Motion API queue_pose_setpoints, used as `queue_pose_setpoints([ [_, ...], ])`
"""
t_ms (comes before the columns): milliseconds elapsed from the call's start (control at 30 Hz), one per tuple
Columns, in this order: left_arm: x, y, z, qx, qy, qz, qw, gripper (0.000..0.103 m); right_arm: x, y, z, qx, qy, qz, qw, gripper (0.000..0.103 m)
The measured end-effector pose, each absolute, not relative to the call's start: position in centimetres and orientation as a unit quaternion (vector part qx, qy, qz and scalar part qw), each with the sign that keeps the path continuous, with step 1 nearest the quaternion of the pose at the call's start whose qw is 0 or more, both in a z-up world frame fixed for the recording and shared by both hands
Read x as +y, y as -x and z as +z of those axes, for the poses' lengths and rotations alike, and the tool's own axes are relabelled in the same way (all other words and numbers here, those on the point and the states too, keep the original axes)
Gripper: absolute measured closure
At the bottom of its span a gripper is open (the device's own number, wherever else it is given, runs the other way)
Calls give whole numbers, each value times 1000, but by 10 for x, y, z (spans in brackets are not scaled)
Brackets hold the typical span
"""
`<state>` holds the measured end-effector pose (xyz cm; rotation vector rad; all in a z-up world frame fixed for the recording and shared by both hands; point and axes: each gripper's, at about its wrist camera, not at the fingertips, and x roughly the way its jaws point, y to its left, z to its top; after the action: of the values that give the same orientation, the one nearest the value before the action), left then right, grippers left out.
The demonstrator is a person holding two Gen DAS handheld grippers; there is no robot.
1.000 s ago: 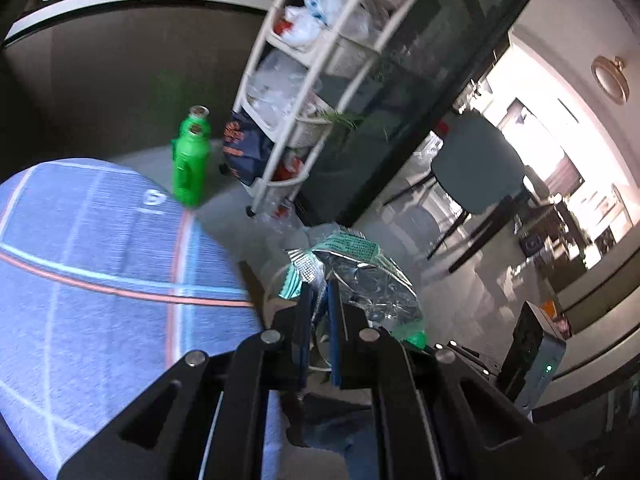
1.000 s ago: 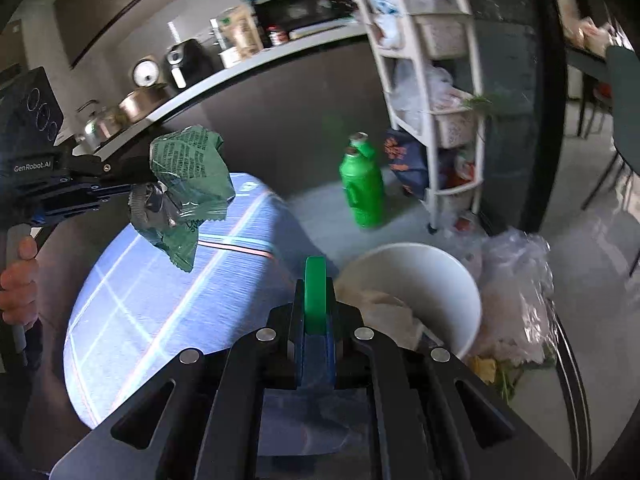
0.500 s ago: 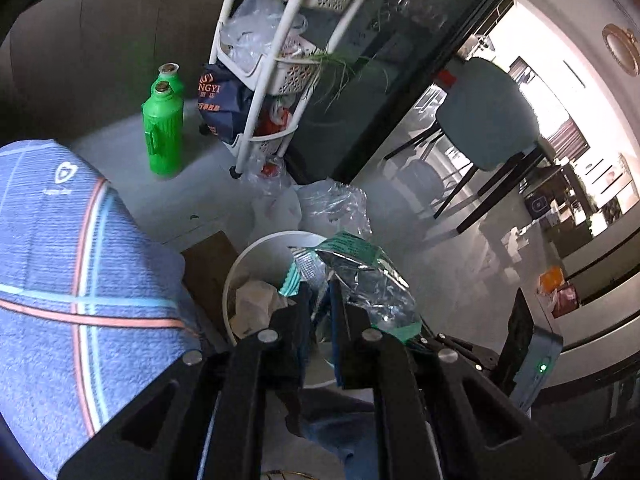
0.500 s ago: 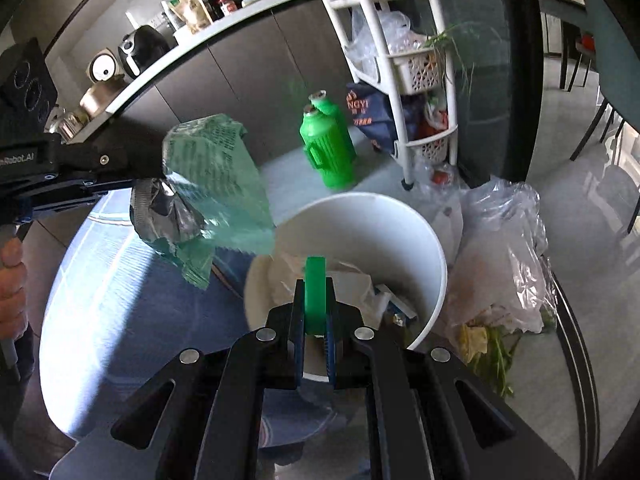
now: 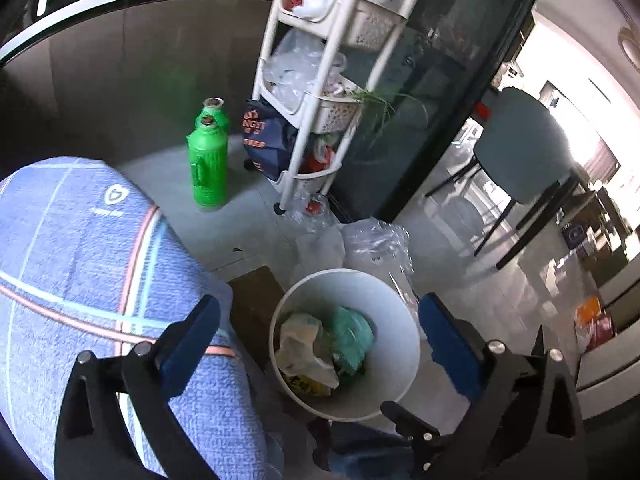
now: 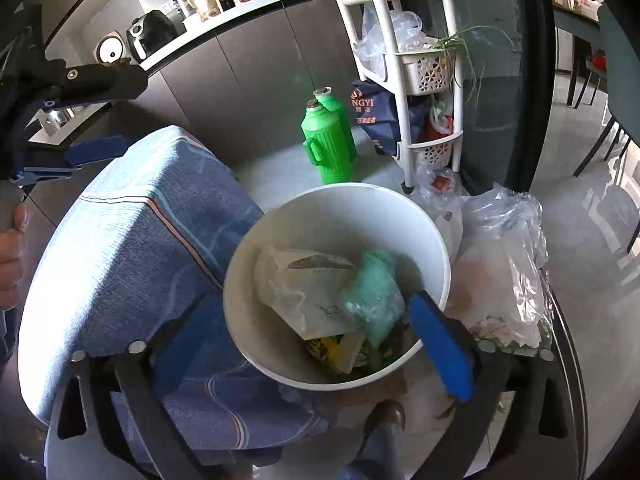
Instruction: Collect trash
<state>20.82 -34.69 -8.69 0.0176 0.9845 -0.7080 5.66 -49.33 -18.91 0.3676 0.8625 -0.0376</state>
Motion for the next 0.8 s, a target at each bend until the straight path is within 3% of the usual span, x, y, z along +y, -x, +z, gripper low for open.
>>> queue_pose_setpoints([
  [333,-307,-178,-45,424,-20,-285,859,4,-468,-49,-151,411,-162,-11,897,8],
  [800,-194,-105,16,377,-11,-154,913,4,-399,-14,-45,382,-98,-20,919,8],
])
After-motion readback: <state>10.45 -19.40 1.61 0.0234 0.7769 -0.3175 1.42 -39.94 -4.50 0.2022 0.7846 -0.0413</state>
